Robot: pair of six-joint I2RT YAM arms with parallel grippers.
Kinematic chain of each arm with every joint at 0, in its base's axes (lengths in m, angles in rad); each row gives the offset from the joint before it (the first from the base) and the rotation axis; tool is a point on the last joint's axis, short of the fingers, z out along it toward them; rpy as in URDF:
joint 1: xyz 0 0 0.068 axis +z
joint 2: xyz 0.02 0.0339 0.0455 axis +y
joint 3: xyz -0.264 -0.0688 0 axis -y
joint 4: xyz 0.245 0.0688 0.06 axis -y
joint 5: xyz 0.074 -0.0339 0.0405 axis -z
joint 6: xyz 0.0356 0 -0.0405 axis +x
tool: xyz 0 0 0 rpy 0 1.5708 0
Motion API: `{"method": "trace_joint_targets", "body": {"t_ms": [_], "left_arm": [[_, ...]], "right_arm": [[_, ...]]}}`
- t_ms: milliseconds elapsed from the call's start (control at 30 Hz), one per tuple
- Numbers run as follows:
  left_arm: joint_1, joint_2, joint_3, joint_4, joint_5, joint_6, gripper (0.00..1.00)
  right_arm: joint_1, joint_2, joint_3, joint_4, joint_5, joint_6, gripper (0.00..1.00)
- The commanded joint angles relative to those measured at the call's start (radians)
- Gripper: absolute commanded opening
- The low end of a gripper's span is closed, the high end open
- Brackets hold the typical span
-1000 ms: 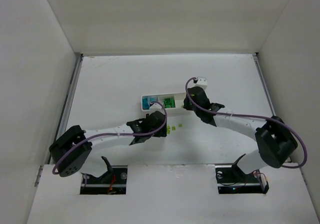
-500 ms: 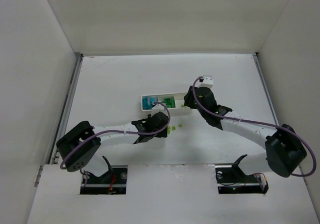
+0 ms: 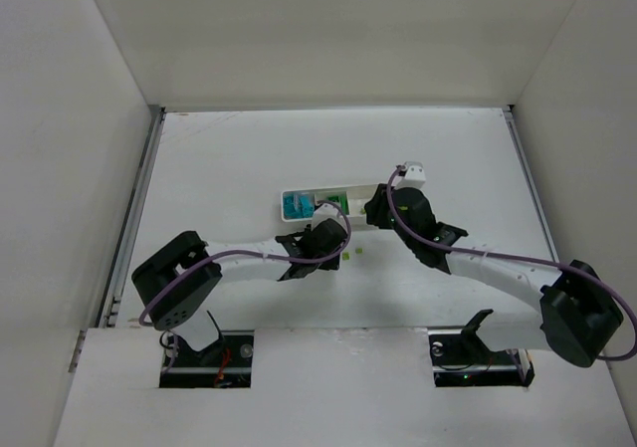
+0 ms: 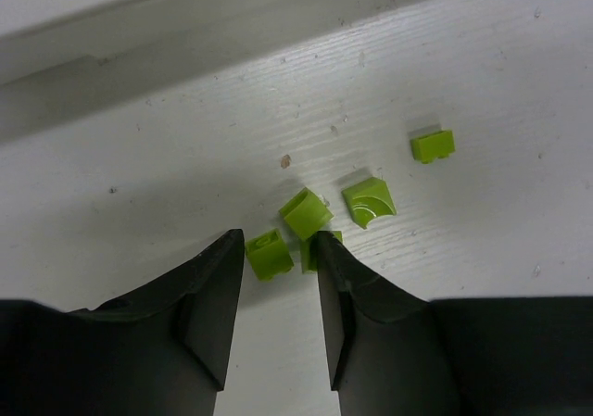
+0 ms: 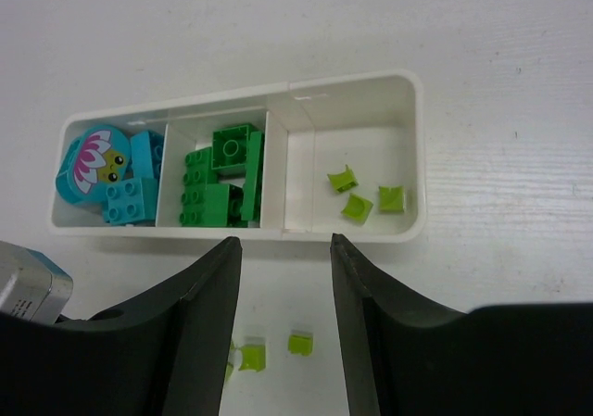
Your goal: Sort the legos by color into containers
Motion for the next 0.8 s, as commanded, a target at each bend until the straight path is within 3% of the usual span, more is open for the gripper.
{"method": "trace_joint_targets", "body": {"t_ms": [0,200,333,533,767], "left_arm": [[0.01,0.015,0.031,0.004,-0.017,0.022,0.33],[0.01,0.016,0.032,-0.011,-0.021,0.028,0.25],[0.0,-0.005,0.022,-0.038,-0.021,0.024,0.24],[0.0,-0.059,-0.009,-0.045,-0.034,0.008,0.26],[-0.004,-0.157,-0.028,-0.05,-0.031,-0.016,0.35]], "right_arm": [[0.007,-0.02,-0.004,0.06,-0.01,0.005,0.5],[0.007,-0.006,-0.021,0.078,-0.025,0.007,0.5],[0.002,-0.004,-0.027,0.086,-0.036,0.007,0.5],[0.002,0.006,-0.029,0.095,-0.037,0.007,0.5],[0.005,0.008,-0.03,0.095,-0.037,0.008,0.5]]}}
